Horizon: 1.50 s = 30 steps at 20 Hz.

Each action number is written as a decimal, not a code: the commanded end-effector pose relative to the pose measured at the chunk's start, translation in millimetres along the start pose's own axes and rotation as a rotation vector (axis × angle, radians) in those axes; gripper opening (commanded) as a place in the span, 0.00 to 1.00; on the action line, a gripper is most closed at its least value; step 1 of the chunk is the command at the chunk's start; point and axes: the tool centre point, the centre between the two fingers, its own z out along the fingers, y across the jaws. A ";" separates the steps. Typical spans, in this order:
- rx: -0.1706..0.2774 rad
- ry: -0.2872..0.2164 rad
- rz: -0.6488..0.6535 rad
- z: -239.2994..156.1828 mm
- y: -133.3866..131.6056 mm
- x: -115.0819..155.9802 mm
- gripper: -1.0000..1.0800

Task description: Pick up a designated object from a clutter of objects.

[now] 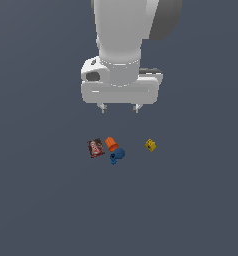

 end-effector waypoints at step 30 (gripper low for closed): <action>-0.015 0.009 -0.089 55.9 37.2 7.1 0.96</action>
